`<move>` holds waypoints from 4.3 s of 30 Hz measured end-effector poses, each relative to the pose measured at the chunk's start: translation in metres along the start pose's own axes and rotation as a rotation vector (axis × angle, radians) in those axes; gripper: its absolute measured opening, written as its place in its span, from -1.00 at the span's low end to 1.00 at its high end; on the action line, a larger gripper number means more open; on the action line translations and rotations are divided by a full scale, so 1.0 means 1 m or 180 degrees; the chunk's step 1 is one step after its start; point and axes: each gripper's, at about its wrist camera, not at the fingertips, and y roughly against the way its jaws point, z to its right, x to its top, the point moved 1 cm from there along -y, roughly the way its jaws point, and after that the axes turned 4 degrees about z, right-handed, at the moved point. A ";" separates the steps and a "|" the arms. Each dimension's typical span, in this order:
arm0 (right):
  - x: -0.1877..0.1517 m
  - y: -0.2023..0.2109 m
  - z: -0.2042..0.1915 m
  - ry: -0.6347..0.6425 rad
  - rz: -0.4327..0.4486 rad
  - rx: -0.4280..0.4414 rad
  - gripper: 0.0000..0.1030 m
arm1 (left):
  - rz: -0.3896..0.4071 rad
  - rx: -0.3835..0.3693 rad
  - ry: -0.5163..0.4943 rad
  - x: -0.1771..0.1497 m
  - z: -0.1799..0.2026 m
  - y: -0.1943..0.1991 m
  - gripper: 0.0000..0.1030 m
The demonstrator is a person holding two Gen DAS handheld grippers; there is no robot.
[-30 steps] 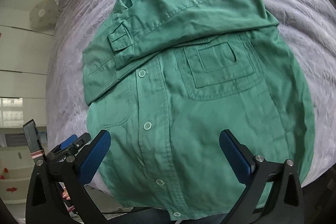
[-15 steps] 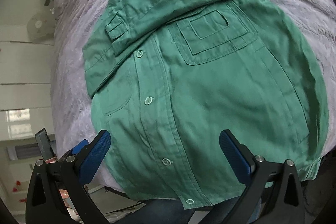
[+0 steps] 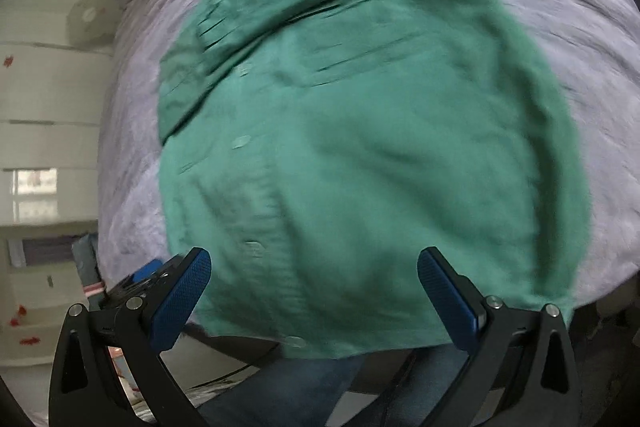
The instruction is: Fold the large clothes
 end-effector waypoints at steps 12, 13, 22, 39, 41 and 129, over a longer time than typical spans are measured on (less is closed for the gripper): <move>-0.018 -0.005 0.140 -0.0887 -0.0003 0.0038 0.99 | -0.0311 -0.0512 0.0404 -0.028 -0.041 -0.029 0.98; -0.023 -0.008 0.142 -0.0889 -0.0042 0.0056 0.99 | -0.0356 -0.0543 0.0331 -0.033 -0.036 -0.031 0.98; -0.030 -0.013 0.118 -0.0878 -0.0065 0.0921 1.00 | -0.0567 -0.0653 0.0156 -0.052 -0.008 -0.042 0.98; -0.031 -0.004 0.114 -0.1107 -0.0124 0.0898 -0.75 | -0.0365 -0.1876 0.0649 -0.015 -0.037 0.011 -0.67; -0.020 0.011 0.100 -0.1118 0.0058 0.1303 -0.77 | -0.0266 -0.2024 0.0650 -0.008 -0.040 0.026 -0.67; 0.163 -0.036 0.099 -0.1622 0.0617 0.0267 -0.61 | 0.0046 -0.0403 0.0394 0.208 -0.044 -0.066 -0.52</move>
